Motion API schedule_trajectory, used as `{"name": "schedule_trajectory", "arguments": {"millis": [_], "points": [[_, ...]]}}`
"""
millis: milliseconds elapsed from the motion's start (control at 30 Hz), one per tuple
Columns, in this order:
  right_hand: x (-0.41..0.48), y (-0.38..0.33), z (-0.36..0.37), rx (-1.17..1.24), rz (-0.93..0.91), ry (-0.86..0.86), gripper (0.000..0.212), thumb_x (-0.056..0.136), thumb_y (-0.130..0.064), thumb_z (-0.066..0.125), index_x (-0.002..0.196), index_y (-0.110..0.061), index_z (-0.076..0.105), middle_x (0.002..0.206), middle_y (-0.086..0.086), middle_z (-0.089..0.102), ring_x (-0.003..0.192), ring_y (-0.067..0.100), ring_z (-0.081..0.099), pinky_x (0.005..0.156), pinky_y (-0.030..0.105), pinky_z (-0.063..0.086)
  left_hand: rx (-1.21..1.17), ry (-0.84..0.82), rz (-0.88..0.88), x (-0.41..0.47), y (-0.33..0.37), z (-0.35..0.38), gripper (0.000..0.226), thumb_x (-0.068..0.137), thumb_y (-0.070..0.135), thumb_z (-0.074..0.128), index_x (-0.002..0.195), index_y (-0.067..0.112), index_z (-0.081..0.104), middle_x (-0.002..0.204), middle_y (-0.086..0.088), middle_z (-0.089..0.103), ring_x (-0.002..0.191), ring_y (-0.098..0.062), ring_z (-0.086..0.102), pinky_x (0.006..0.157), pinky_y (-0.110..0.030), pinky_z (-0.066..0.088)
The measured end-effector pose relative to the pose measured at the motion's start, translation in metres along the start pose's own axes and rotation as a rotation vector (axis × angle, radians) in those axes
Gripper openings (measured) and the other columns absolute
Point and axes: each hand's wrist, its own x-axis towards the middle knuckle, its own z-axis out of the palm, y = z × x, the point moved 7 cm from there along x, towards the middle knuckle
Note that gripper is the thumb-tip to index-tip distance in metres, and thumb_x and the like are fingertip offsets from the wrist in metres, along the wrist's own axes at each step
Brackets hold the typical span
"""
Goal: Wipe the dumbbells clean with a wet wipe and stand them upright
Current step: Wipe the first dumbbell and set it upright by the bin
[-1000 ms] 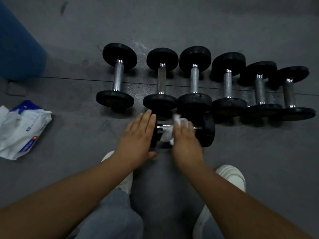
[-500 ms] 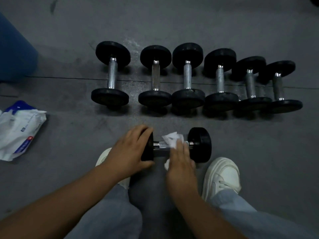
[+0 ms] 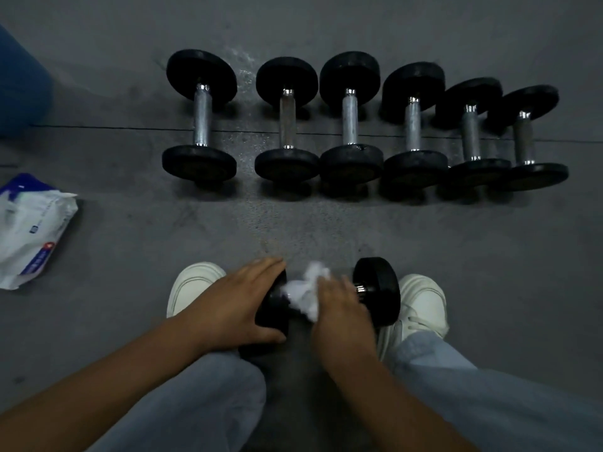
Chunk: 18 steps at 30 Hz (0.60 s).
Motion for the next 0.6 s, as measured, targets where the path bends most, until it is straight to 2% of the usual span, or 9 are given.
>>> {"name": "schedule_trajectory", "arguments": {"millis": [67,167,200,300,400,433,500,533,600], "points": [[-0.002,0.010,-0.004,-0.053,0.049,0.011,0.064,0.095,-0.021,0.046,0.154,-0.018,0.019,0.161,0.004,0.016,0.149,0.024,0.010,0.112,0.037,0.030,0.049,0.097,0.062,-0.006,0.006,-0.002,0.108,0.064,0.075,0.067,0.151,0.025,0.027,0.154,0.003,0.034,0.139,-0.016,0.037,0.112,-0.033,0.036],[-0.015,-0.022,0.000,-0.024,-0.224,-0.076,0.066,0.091,-0.027,0.052,0.151,-0.015,0.026,0.149,0.004,0.032,0.140,0.023,0.030,0.108,0.035,0.035,0.114,0.102,0.152,-0.008,0.018,0.003,0.101,0.063,0.077,0.063,0.145,0.027,0.034,0.146,0.006,0.039,0.129,-0.012,0.042,0.106,-0.028,0.038],[-0.014,-0.024,0.003,-0.029,-0.233,-0.107,0.070,0.090,-0.033,0.054,0.151,-0.015,0.025,0.145,0.004,0.036,0.136,0.022,0.034,0.106,0.036,0.038,0.106,0.083,0.161,-0.008,0.018,0.004,0.100,0.063,0.077,0.063,0.144,0.028,0.035,0.145,0.007,0.041,0.128,-0.010,0.042,0.105,-0.026,0.037],[0.013,-0.005,0.004,-0.051,-0.048,-0.165,0.079,0.086,-0.055,0.052,0.149,-0.013,0.031,0.137,0.006,0.048,0.127,0.022,0.043,0.104,0.038,0.039,-0.063,0.172,0.062,-0.007,0.001,-0.015,0.088,0.069,0.077,0.060,0.141,0.030,0.043,0.138,0.010,0.052,0.124,-0.009,0.050,0.101,-0.028,0.043],[0.036,0.008,-0.010,0.293,0.188,-0.243,0.069,0.092,-0.067,0.030,0.113,-0.011,0.066,0.099,0.004,0.072,0.102,0.022,0.062,0.086,0.029,0.039,-0.071,0.393,-0.035,-0.003,-0.008,-0.046,0.071,0.084,0.069,0.047,0.139,0.024,0.051,0.138,0.004,0.056,0.123,-0.016,0.055,0.098,-0.026,0.043],[0.044,0.009,-0.021,0.303,0.207,-0.190,0.059,0.097,-0.058,0.033,0.103,-0.010,0.068,0.094,0.006,0.073,0.097,0.024,0.064,0.079,0.027,0.038,-0.061,0.360,-0.013,0.003,-0.004,-0.047,0.073,0.084,0.068,0.046,0.142,0.023,0.048,0.144,0.003,0.051,0.126,-0.017,0.052,0.101,-0.028,0.043],[0.053,0.006,-0.045,0.187,0.126,-0.027,0.030,0.101,-0.032,0.043,0.114,-0.013,0.062,0.101,0.009,0.069,0.096,0.026,0.064,0.074,0.028,0.041,-0.013,0.125,0.012,0.020,0.008,-0.034,0.099,0.074,0.073,0.054,0.154,0.025,0.023,0.162,0.005,0.020,0.140,-0.016,0.037,0.109,-0.035,0.041],[0.053,0.002,-0.051,0.159,0.076,-0.008,0.030,0.099,-0.022,0.046,0.128,-0.020,0.052,0.104,0.007,0.067,0.095,0.024,0.064,0.075,0.028,0.043,0.050,0.032,0.001,0.026,0.008,-0.028,0.113,0.069,0.072,0.062,0.156,0.026,0.007,0.165,0.005,0.003,0.145,-0.017,0.027,0.114,-0.037,0.035],[0.052,-0.001,-0.051,0.160,0.007,-0.004,0.067,0.091,-0.013,0.053,0.146,-0.039,0.024,0.110,0.002,0.062,0.094,0.019,0.061,0.077,0.030,0.046,0.209,0.023,0.017,0.040,0.004,-0.025,0.129,0.064,0.065,0.076,0.156,0.023,-0.004,0.165,0.000,-0.014,0.151,-0.021,0.010,0.119,-0.038,0.023]]}}
